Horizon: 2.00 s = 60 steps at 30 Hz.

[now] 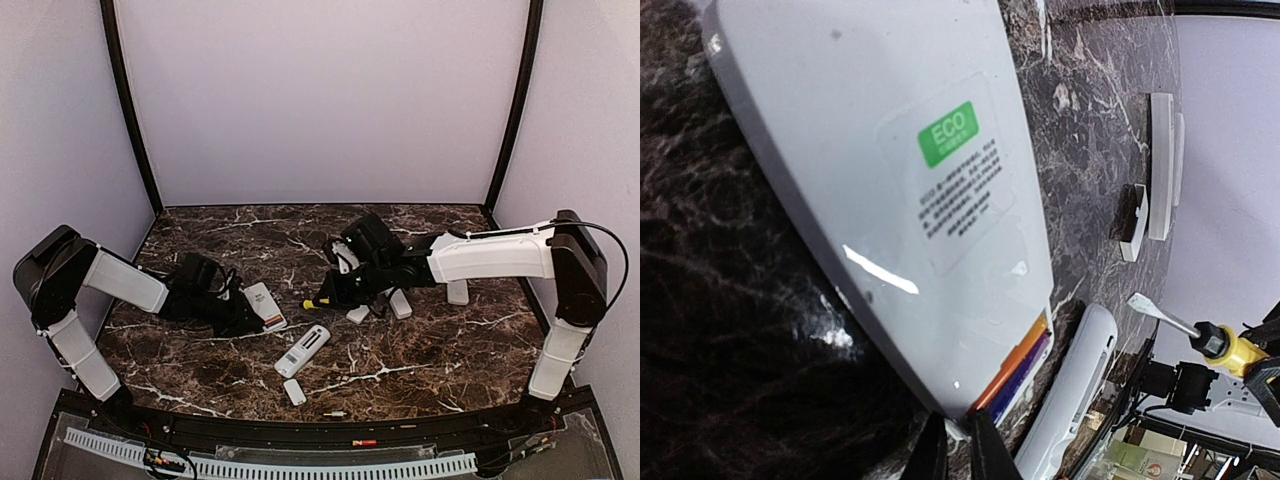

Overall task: Unload the batteries from the remote control
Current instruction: Remove the battery from the remote control without the battery cover.

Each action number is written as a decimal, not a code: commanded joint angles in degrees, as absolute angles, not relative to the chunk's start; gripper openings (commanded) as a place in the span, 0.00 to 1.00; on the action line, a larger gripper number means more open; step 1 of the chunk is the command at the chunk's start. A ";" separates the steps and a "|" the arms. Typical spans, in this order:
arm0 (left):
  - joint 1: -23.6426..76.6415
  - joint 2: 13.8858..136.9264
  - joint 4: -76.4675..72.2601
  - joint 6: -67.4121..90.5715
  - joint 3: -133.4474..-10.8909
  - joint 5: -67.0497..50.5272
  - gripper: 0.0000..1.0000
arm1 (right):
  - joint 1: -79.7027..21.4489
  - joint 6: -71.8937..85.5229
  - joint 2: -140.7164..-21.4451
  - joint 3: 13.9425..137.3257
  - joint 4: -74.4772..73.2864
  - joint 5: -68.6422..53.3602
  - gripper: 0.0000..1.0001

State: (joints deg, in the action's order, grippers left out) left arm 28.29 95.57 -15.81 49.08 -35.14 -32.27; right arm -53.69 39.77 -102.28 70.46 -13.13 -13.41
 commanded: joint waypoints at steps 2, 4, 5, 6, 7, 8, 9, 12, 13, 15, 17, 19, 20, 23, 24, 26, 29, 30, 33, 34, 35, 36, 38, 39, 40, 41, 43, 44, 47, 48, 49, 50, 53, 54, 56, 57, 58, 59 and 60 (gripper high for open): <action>29.09 96.28 -13.71 48.00 -35.51 -31.20 0.08 | -55.15 35.35 -104.91 73.66 -15.37 -10.75 0.00; 29.08 96.25 -13.69 47.95 -35.69 -31.28 0.12 | -55.35 35.25 -105.34 74.03 -15.13 -10.97 0.00; 29.09 96.16 -13.70 47.88 -35.78 -31.33 0.15 | -55.32 35.29 -105.53 74.15 -15.15 -10.93 0.00; 29.09 95.98 -13.66 47.72 -35.95 -31.31 0.22 | -55.39 35.28 -105.82 74.30 -15.15 -10.97 0.00; 29.09 95.89 -13.56 47.63 -36.04 -31.29 0.25 | -55.37 35.25 -106.08 74.47 -15.15 -11.05 0.00; 29.09 95.60 -12.99 47.35 -36.36 -31.12 0.29 | -55.38 35.20 -106.30 74.59 -15.26 -11.01 0.00; 29.09 95.53 -12.74 47.14 -36.55 -30.70 0.31 | -55.45 35.12 -106.53 74.68 -15.25 -11.04 0.00; 29.01 94.86 -11.18 46.38 -37.33 -29.87 0.33 | -55.53 34.86 -106.95 75.03 -15.45 -10.99 0.00; 29.01 94.72 -10.86 46.31 -37.43 -29.35 0.34 | -55.55 34.75 -106.95 75.18 -15.54 -10.86 0.00; 28.82 94.28 -10.18 46.12 -37.52 -28.64 0.34 | -55.54 34.54 -107.01 75.44 -15.59 -10.64 0.00; 28.52 93.56 -9.52 46.00 -37.53 -27.94 0.34 | -55.52 34.25 -106.99 75.65 -15.59 -10.48 0.00; 28.11 92.99 -9.16 45.97 -37.34 -27.23 0.35 | -55.51 34.04 -107.07 75.91 -15.52 -10.38 0.00; 27.81 92.86 -9.12 45.99 -37.24 -27.00 0.37 | -55.54 33.90 -107.13 76.00 -15.51 -10.37 0.00; 27.28 92.90 -9.51 45.95 -37.25 -27.05 0.41 | -55.55 33.55 -107.72 76.46 -15.43 -10.10 0.00; 26.99 92.94 -9.63 46.01 -37.26 -27.02 0.41 | -55.49 33.37 -107.96 76.77 -15.51 -10.11 0.00; 26.72 93.16 -9.93 46.30 -37.26 -27.01 0.41 | -55.53 33.16 -108.54 77.43 -15.62 -10.09 0.00; 26.47 93.17 -10.06 46.41 -37.34 -26.70 0.40 | -55.53 32.90 -109.29 78.02 -15.70 -10.31 0.00; 26.46 93.17 -10.08 46.36 -37.39 -26.65 0.40 | -55.48 32.86 -109.51 78.11 -15.68 -10.44 0.00; 26.41 93.55 -10.03 46.25 -37.52 -26.63 0.38 | -55.55 32.70 -110.13 78.38 -15.86 -10.94 0.00; 26.39 93.62 -10.02 46.24 -37.53 -26.76 0.38 | -55.55 32.70 -110.28 78.41 -15.94 -11.10 0.00; 26.37 93.85 -10.06 46.23 -37.53 -26.78 0.36 | -55.55 32.70 -110.44 78.47 -15.99 -11.19 0.00; 26.37 93.95 -10.09 46.19 -37.53 -26.80 0.35 | -55.50 32.70 -110.45 78.42 -15.98 -11.22 0.00; 26.37 94.33 -10.15 46.17 -37.53 -26.89 0.33 | -55.53 32.77 -110.43 78.40 -16.16 -11.21 0.00; 26.37 94.42 -10.18 46.22 -37.49 -26.89 0.31 | -55.50 32.80 -110.33 78.40 -16.16 -11.09 0.00; 26.37 94.47 -10.19 46.22 -37.46 -26.98 0.30 | -55.49 32.88 -110.05 78.28 -16.08 -10.86 0.00; 26.37 94.52 -10.19 46.16 -37.45 -26.94 0.29 | -55.54 32.97 -109.83 78.15 -16.01 -10.56 0.00; 26.37 94.65 -10.20 46.13 -37.44 -26.99 0.28 | -55.54 32.89 -109.20 78.26 -16.20 -10.05 0.00; 26.37 94.66 -10.20 46.18 -37.44 -26.98 0.27 | -55.55 32.87 -108.81 78.41 -16.32 -9.95 0.00; 26.37 94.74 -10.20 46.07 -37.40 -26.99 0.27 | -55.58 32.42 -107.85 78.36 -15.49 -10.32 0.00; 26.37 94.85 -10.20 46.10 -37.36 -26.98 0.26 | -55.63 32.17 -107.51 78.20 -15.08 -10.63 0.00; 26.37 94.84 -10.20 46.12 -37.32 -27.09 0.26 | -55.69 32.02 -107.27 78.14 -14.93 -10.59 0.00; 26.37 94.88 -10.20 46.09 -37.28 -27.08 0.25 | -55.76 31.94 -107.03 78.06 -14.86 -10.56 0.00; 26.37 94.85 -10.20 46.11 -37.27 -27.08 0.25 | -56.01 31.68 -106.47 77.58 -14.77 -9.85 0.00; 26.37 94.84 -10.20 46.11 -37.27 -27.08 0.24 | -56.06 31.67 -106.41 77.34 -14.68 -9.63 0.00; 26.37 94.91 -10.20 46.08 -37.27 -27.09 0.24 | -56.08 31.67 -106.39 77.09 -14.49 -9.73 0.00; 26.32 94.92 -10.20 46.07 -37.27 -27.08 0.24 | -56.07 31.67 -106.66 77.15 -14.58 -9.87 0.00; 26.36 94.96 -10.15 45.99 -37.38 -27.07 0.24 | -56.15 31.68 -106.93 77.29 -14.81 -10.03 0.00; 26.36 94.93 -10.13 46.02 -37.41 -27.14 0.24 | -56.13 31.72 -107.22 77.34 -14.92 -10.08 0.00; 26.37 94.93 -10.07 46.00 -37.48 -27.17 0.24 | -56.15 31.73 -107.55 77.34 -14.92 -10.30 0.00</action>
State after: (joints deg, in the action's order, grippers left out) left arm 26.72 94.63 -11.86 46.70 -37.28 -27.40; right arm -55.55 32.16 -108.62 77.12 -16.27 -10.41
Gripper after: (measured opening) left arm 0.239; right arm 0.140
